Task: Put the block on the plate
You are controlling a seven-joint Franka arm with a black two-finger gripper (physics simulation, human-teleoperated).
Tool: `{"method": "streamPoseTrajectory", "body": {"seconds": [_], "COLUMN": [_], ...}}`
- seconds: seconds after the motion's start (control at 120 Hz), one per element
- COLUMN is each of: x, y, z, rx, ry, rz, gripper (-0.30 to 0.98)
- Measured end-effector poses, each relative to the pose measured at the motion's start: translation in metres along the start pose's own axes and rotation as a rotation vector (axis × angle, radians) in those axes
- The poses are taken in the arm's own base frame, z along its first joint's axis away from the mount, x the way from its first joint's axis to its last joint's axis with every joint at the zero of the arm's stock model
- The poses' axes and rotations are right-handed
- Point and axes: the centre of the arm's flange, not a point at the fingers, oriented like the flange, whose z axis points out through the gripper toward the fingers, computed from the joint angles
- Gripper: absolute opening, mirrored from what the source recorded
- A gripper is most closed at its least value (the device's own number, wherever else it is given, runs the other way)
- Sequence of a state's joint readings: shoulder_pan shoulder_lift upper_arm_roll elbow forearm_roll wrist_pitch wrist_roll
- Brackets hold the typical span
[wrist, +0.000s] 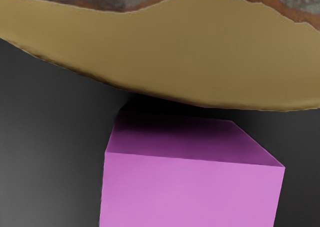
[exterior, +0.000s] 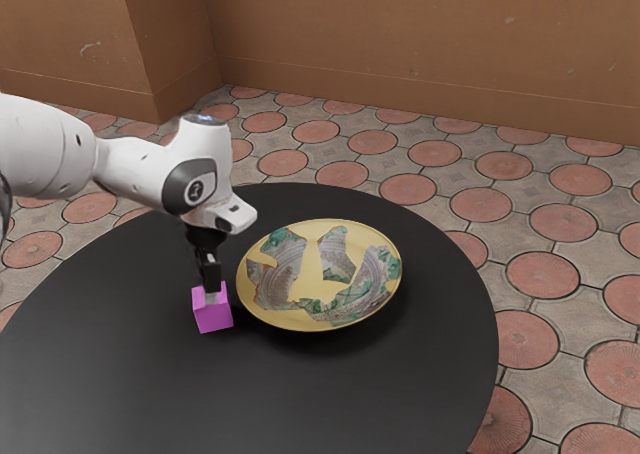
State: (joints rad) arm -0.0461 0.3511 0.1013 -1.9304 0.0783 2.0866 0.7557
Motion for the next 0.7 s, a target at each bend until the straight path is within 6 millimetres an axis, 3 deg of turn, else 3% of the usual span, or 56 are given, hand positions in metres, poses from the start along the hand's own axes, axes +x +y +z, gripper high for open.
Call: {"method": "streamPoseTrajectory", "body": {"seconds": [0.517,0.7], "x": [0.011,0.011], "y": [-0.002,-0.004], "z": [0.039,0.039], "rx": [-0.048,-0.044], "ry": [0.008,0.011], "rz": [0.067,0.078], "gripper": [0.68,0.49]}}
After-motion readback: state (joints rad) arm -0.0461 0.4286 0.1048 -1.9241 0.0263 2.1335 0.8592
